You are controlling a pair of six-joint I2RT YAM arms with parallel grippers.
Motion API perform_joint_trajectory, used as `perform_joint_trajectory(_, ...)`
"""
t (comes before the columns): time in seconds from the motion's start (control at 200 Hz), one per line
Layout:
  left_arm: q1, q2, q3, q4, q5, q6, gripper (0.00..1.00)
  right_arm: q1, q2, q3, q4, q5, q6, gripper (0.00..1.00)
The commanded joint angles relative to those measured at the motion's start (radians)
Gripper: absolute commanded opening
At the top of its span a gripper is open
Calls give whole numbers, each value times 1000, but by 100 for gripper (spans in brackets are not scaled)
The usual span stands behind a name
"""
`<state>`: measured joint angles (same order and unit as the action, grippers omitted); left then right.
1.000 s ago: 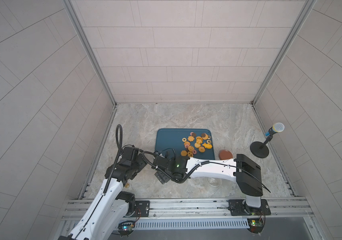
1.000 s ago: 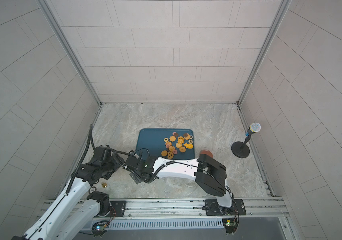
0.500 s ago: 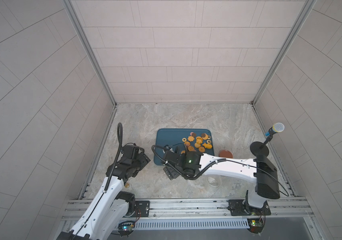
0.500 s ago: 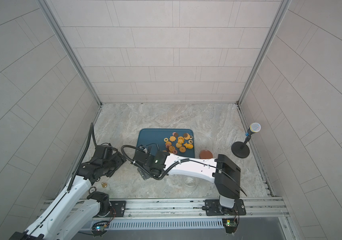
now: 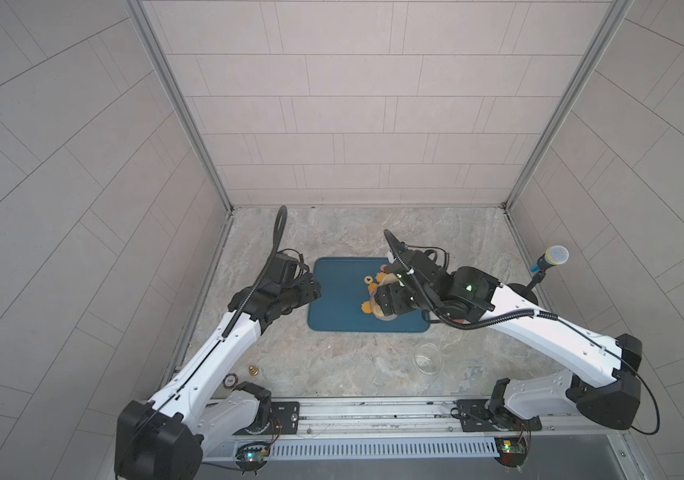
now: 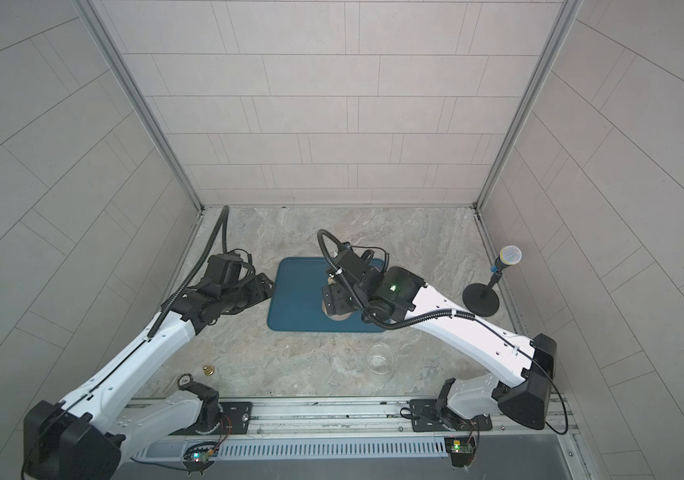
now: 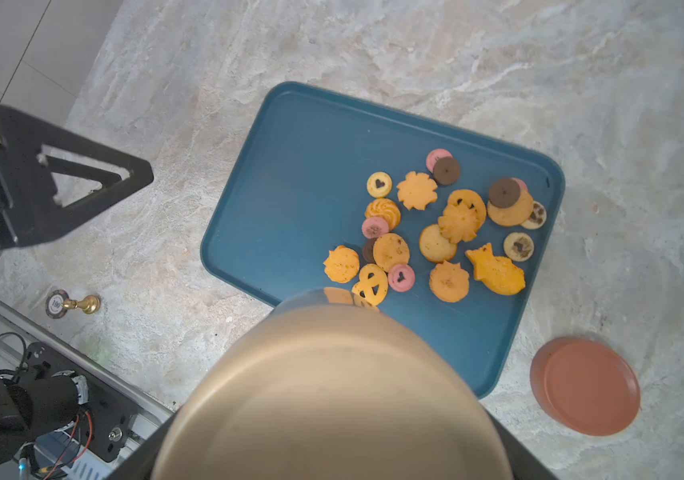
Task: Pour the cookies out of the jar
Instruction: Pick up the jar from the center of the board.
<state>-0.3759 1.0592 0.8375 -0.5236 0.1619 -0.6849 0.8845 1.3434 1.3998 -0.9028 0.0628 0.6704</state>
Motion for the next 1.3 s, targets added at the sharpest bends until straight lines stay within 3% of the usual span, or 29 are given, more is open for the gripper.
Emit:
perform_joint_trajectory(0.0, -21, -28, 1, 65, 1, 94, 75, -82, -33, 47, -2, -94, 9, 0)
perform_joint_trajectory(0.12, -21, -62, -6, 117, 39, 169, 76, -145, -10, 75, -7, -173, 18, 0)
perform_joint_trajectory(0.33, -41, -87, -2, 187, 164, 224, 79, -151, -13, 113, -30, -209, 54, 0)
perform_joint_trajectory(0.475, -163, -129, 10, 189, 157, 340, 81, -151, -26, 127, -74, -229, 54, 0)
perform_joint_trajectory(0.685, -323, -184, -48, 220, 38, 451, 85, -151, -24, 157, -113, -265, 17, 0)
perform_joint_trajectory(0.906, -329, -330, -99, 231, 62, 597, 100, -151, 6, 206, -94, -299, 1, 0)
perform_joint_trajectory(1.121, -329, -412, -236, 426, 251, 631, 100, -151, 25, 186, -21, -387, 10, 0)
perform_joint_trajectory(1.296, -330, -445, -326, 576, 294, 608, 100, -136, 25, 147, 32, -444, 27, 0)
